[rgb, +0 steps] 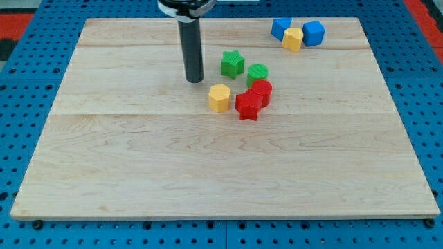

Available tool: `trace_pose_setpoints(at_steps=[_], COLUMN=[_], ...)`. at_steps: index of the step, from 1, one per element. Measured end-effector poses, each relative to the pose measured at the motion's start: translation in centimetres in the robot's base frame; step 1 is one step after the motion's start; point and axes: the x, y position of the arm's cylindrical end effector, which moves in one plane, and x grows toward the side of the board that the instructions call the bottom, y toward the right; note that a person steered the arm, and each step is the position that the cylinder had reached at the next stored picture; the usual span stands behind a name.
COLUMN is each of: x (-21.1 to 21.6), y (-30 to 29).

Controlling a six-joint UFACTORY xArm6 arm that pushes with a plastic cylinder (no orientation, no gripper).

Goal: Slightly push the red star towards the bottom

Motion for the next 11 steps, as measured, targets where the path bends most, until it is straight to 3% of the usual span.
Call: trace_pose_setpoints(at_steps=[2,5,8,11], x=[0.5,5.6,2.6,3.1], y=[5.3,7.8,7.5,6.7])
